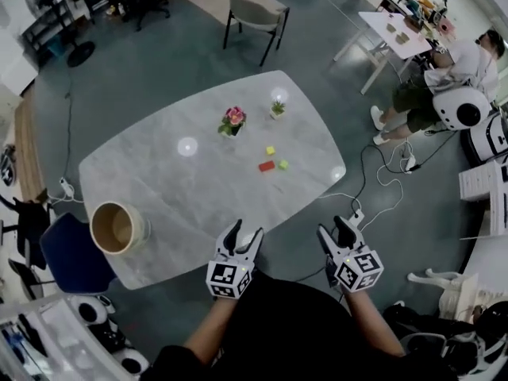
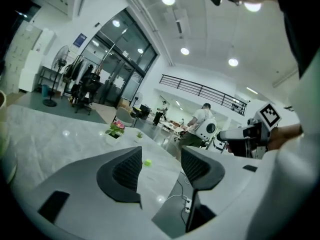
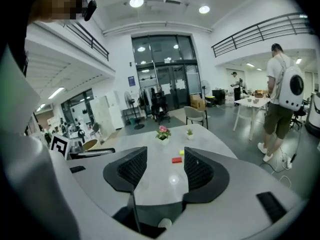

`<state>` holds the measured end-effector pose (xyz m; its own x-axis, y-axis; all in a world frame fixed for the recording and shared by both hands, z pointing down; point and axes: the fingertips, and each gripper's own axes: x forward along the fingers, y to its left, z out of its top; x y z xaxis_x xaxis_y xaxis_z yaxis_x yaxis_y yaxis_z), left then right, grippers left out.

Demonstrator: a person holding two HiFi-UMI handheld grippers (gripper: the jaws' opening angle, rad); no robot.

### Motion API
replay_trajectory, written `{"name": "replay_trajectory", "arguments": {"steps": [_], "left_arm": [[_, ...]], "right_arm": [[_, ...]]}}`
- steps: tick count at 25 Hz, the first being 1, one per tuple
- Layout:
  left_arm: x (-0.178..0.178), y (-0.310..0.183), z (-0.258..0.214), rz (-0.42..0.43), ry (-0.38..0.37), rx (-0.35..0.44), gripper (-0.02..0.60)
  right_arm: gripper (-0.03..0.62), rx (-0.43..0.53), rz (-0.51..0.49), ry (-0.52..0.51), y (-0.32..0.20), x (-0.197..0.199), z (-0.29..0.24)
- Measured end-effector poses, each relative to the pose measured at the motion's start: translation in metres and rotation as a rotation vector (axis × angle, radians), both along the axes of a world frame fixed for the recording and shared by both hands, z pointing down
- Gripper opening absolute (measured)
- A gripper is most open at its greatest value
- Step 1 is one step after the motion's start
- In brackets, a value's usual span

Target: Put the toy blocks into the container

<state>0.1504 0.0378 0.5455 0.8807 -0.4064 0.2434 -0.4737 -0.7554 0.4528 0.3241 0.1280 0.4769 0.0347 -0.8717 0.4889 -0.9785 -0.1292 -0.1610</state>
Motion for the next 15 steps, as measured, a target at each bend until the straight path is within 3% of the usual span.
{"name": "replay_trajectory", "arguments": {"steps": [5, 15], "left_arm": [[-0.014, -0.035, 0.006, -0.036, 0.002, 0.011, 0.222], [-0.046, -0.063, 0.008, -0.135, -0.005, -0.005, 0.227]], "right_arm": [[0.206, -0.036, -0.106, 0.017, -0.058, -0.015, 0.008], [0.209, -0.095, -0.251, 0.036, -0.103, -0.046, 0.039]]}}
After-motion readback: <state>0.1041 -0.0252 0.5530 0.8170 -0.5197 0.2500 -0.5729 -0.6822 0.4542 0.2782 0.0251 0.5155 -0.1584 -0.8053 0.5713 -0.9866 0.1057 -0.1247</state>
